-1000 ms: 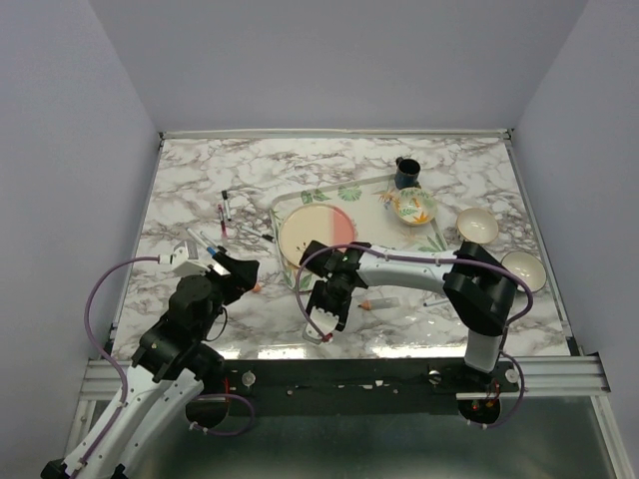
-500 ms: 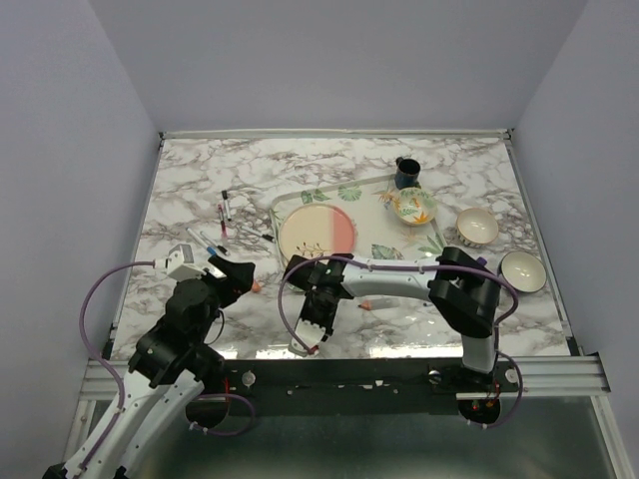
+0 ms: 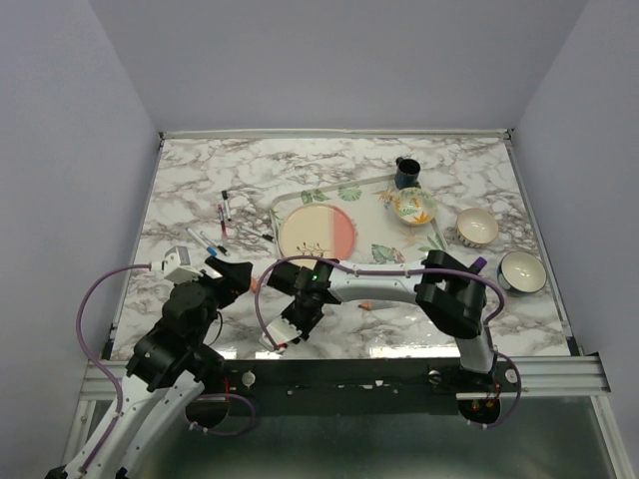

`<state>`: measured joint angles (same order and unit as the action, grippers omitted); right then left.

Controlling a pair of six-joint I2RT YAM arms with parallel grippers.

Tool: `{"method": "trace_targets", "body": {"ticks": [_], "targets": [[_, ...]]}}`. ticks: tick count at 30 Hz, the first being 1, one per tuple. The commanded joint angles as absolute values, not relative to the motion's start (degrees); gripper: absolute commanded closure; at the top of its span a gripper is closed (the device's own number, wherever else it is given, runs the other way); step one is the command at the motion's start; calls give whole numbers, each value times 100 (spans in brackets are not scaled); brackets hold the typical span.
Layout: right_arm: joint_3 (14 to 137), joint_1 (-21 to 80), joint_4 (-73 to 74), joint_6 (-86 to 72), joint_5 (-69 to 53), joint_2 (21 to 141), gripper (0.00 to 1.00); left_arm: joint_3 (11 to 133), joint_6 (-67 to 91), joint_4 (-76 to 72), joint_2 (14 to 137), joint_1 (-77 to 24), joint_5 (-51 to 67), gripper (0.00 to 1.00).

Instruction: Open the pen caps

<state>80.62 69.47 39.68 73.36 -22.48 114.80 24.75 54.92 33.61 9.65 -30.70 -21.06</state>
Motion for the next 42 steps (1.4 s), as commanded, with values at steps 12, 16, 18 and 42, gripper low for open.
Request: {"method": "trace_targets", "body": {"ticks": [12, 16, 18, 42], "targets": [[7551, 6785, 3973, 7093, -1907, 11619, 68, 2479, 5660, 3454, 800, -3041, -2215, 9], [7401, 6785, 4008, 7093, -1934, 11593, 73, 2435, 5730, 3472, 721, -3041, -2232, 9], [7339, 6776, 3982, 7049, -1934, 11540, 76, 2426, 5748, 3480, 651, -3041, -2250, 9], [7813, 5539, 4123, 4152, -4762, 10125, 99, 1952, 6389, 2814, 18, -3041, -1539, 9]]}}
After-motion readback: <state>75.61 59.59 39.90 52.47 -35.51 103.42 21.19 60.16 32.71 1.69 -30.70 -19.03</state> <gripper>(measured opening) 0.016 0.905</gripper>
